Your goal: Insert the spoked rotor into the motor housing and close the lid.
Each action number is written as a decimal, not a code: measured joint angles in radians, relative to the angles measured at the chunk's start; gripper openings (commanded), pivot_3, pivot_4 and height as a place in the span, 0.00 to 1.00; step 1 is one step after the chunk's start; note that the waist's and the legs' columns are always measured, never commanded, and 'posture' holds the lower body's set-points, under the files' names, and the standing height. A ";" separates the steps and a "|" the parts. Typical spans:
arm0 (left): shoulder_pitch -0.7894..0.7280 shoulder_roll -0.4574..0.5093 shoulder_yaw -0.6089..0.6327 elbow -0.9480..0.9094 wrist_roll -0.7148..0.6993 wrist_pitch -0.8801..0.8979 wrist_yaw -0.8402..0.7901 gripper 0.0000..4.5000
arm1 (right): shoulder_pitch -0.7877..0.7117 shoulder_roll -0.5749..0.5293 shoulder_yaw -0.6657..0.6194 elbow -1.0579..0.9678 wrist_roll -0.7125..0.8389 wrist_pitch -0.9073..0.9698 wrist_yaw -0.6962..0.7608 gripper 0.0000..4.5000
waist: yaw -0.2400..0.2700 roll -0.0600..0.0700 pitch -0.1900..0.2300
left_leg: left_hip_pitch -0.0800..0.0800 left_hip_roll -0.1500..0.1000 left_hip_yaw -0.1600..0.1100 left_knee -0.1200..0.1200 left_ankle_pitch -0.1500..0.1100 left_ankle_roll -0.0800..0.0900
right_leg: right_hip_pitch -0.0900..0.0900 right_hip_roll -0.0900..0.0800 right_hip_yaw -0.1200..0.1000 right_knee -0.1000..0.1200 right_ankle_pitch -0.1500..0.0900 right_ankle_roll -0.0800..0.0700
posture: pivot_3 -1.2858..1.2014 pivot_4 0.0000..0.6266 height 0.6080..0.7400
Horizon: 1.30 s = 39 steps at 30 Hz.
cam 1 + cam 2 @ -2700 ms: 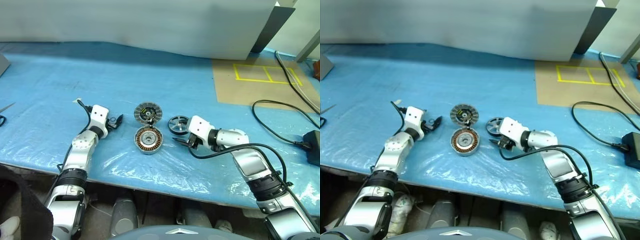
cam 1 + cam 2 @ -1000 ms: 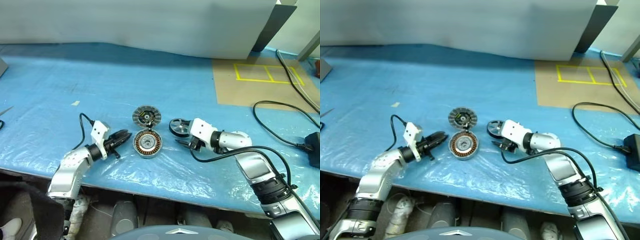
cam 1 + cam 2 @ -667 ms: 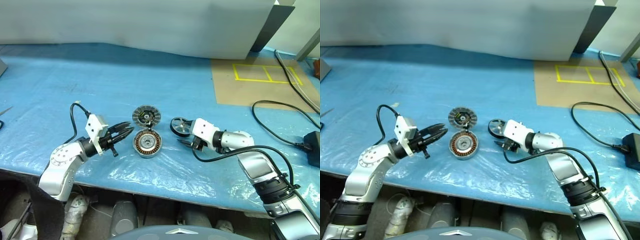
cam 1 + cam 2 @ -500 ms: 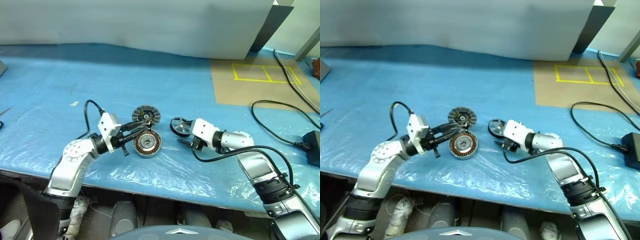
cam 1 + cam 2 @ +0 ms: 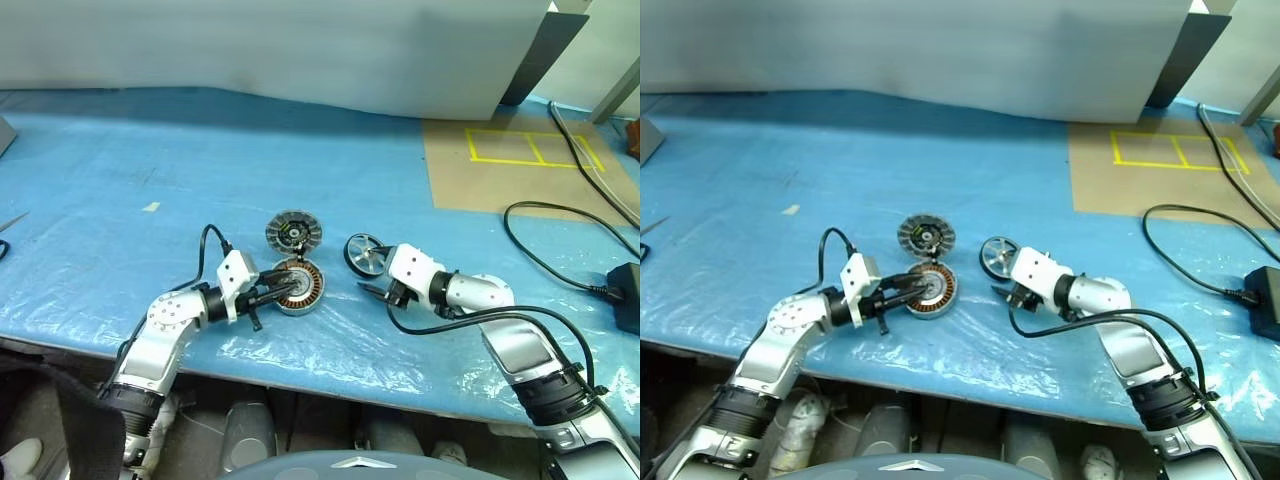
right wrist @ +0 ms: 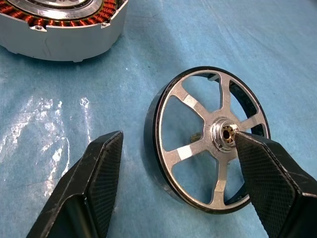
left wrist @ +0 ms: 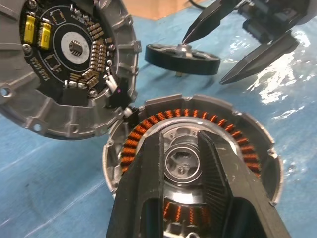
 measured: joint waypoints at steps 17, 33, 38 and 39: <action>-0.041 -0.058 -0.002 0.164 0.018 -0.160 -0.040 0.15 | 0.019 -0.001 -0.007 -0.019 0.007 0.013 -0.003 0.82 | 0.000 0.000 0.000 | 0.006 0.000 0.000 0.000 -0.001 0.001 | 0.005 0.000 0.000 0.000 -0.001 -0.001 | 0.52 0.24 1.00; -0.045 -0.057 -0.018 0.140 0.013 -0.116 -0.061 0.15 | 0.019 -0.001 -0.007 -0.019 0.003 0.011 -0.002 0.82 | 0.000 0.000 0.000 | 0.006 0.000 0.000 0.000 -0.001 0.001 | 0.006 0.000 0.000 0.000 -0.001 -0.001 | 0.52 0.24 1.00; -0.044 -0.057 -0.018 0.105 0.019 -0.057 -0.018 0.15 | 0.020 -0.001 -0.005 -0.019 -0.004 0.007 -0.004 0.82 | 0.000 0.000 0.000 | 0.006 0.000 0.000 0.000 -0.001 0.001 | 0.006 0.000 0.000 0.000 -0.001 -0.001 | 0.52 0.24 1.00; -0.044 -0.057 -0.018 0.102 0.020 -0.053 -0.014 0.15 | 0.020 -0.001 -0.005 -0.019 -0.006 0.006 -0.004 0.82 | -0.001 0.000 0.000 | 0.006 0.000 0.000 0.000 -0.001 0.001 | 0.006 0.000 0.000 0.000 -0.001 -0.001 | 0.52 0.24 1.00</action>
